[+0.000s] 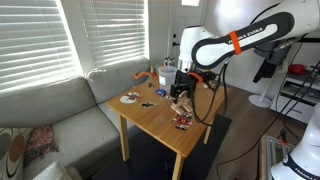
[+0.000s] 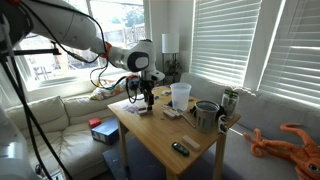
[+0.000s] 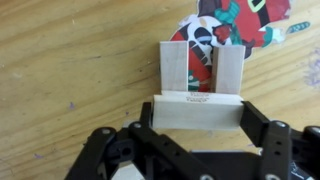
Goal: Stack the blocks
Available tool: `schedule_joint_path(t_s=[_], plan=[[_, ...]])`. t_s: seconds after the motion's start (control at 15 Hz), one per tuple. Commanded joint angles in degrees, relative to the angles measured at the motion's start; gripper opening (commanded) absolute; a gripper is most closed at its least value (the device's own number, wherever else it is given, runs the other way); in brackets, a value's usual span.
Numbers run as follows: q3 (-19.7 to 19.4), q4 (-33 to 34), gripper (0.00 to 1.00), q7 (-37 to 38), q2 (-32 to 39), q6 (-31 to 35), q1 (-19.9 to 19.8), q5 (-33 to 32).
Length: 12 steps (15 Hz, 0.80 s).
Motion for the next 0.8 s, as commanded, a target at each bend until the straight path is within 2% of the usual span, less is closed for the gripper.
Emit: schedule_joint_path(t_s=[0.0, 0.73], plan=[[0.0, 1.18, 0.61, 1.06, 0.86, 0.36, 0.7, -0.55], [0.03, 1.12, 0.61, 1.34, 1.13, 1.09, 0.78, -1.05]])
